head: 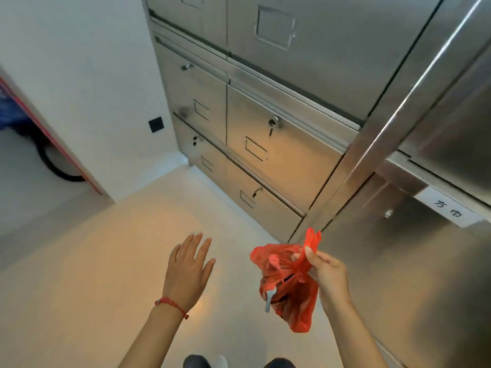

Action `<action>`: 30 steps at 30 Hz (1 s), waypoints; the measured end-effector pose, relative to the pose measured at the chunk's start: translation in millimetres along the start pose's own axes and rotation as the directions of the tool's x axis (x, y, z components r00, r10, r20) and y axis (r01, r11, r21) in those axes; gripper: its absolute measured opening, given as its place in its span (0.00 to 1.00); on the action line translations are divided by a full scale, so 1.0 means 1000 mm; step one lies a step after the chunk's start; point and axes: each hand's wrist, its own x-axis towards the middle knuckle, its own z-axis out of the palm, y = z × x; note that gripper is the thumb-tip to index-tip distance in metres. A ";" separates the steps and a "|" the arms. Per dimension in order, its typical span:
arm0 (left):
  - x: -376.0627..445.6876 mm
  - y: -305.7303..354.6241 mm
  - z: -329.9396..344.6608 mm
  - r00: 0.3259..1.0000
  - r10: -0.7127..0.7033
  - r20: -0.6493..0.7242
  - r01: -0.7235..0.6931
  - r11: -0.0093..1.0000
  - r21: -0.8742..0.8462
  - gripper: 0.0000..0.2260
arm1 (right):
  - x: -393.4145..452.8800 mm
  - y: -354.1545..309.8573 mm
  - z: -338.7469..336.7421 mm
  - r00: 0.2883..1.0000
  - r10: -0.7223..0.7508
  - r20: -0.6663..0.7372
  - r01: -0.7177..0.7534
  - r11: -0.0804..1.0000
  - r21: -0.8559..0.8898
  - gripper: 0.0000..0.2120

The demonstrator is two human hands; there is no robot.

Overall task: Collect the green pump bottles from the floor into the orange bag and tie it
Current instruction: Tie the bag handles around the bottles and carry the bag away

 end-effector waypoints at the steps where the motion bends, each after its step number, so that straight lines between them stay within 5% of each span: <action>1: 0.006 -0.012 -0.004 1.000 -0.028 -0.012 0.028 1.000 -0.007 0.31 | 0.008 -0.004 0.015 1.000 -0.002 0.028 0.002 1.000 -0.016 0.09; 18: 0.144 -0.123 -0.054 0.856 -0.513 -0.066 0.508 0.858 -0.078 0.33 | 0.187 -0.062 0.258 0.915 0.123 0.384 -0.077 0.988 -0.131 0.10; 30: 0.277 -0.227 -0.086 0.809 -0.586 -0.059 0.579 0.810 -0.094 0.33 | 0.295 -0.080 0.417 0.894 0.163 0.417 -0.082 0.975 -0.204 0.09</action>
